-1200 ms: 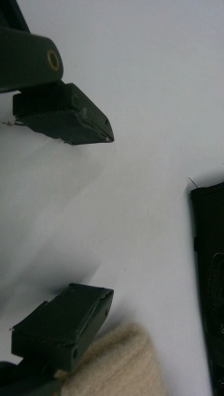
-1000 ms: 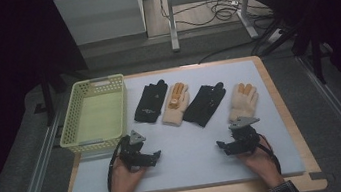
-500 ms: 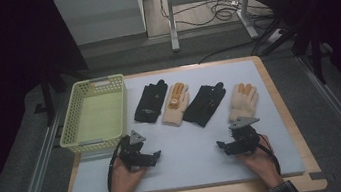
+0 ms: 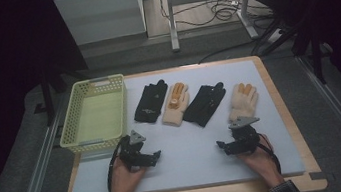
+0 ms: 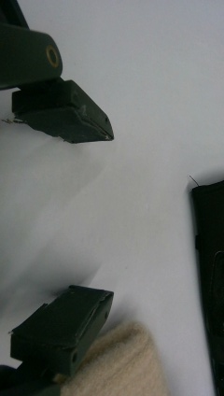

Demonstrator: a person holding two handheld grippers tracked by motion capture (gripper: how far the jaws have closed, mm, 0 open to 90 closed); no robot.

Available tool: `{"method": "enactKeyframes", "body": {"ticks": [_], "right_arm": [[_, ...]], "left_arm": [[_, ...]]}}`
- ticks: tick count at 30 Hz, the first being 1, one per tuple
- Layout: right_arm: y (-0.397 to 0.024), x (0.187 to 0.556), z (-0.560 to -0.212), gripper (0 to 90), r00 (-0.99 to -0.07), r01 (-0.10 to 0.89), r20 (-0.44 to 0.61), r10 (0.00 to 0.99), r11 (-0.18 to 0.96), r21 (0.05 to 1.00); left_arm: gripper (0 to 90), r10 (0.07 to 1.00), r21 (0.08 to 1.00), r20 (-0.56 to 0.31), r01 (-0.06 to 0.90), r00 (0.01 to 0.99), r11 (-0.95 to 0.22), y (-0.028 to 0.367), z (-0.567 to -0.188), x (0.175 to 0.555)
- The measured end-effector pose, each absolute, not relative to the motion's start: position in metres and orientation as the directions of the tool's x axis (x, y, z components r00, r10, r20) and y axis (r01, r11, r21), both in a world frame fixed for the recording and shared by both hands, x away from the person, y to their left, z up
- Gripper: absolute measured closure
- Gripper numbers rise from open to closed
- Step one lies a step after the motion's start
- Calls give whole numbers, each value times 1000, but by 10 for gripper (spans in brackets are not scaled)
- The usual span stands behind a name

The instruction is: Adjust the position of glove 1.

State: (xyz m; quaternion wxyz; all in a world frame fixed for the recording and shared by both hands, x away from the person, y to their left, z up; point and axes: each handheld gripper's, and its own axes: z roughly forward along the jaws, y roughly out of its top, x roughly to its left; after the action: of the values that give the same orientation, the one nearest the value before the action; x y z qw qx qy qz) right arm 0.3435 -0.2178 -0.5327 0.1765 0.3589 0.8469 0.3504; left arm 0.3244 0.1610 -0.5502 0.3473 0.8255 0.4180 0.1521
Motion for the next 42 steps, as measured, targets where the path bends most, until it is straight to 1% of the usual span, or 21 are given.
{"method": "enactKeyframes", "body": {"ticks": [12, 21, 24, 28, 35, 37, 40, 42], "right_arm": [[-216, 346, -531, 197, -678, 490, -44, 734, 496, 717], [-216, 354, -523, 205, -658, 530, 42, 752, 422, 736], [-215, 358, -522, 209, -654, 529, 36, 755, 424, 735], [-210, 364, -518, 239, -655, 511, 0, 756, 442, 738], [-205, 376, -509, 290, -661, 504, 0, 750, 443, 742], [-203, 384, -504, 324, -655, 505, 2, 755, 435, 745], [-202, 389, -502, 340, -649, 507, 2, 761, 431, 746], [-200, 398, -501, 373, -643, 515, 8, 766, 425, 745]], "left_arm": [[51, 795, 701, -39, 584, 605, -409, 161, -550, 324], [51, 796, 701, -39, 584, 605, -409, 161, -550, 324], [51, 796, 701, -39, 584, 605, -409, 161, -550, 324], [51, 796, 700, -40, 585, 605, -410, 161, -550, 324], [51, 796, 701, -39, 584, 605, -409, 161, -550, 324], [51, 795, 700, -39, 585, 605, -410, 161, -550, 324], [52, 796, 701, -39, 584, 605, -409, 161, -550, 324], [51, 795, 700, -39, 585, 605, -410, 161, -550, 324]]}}
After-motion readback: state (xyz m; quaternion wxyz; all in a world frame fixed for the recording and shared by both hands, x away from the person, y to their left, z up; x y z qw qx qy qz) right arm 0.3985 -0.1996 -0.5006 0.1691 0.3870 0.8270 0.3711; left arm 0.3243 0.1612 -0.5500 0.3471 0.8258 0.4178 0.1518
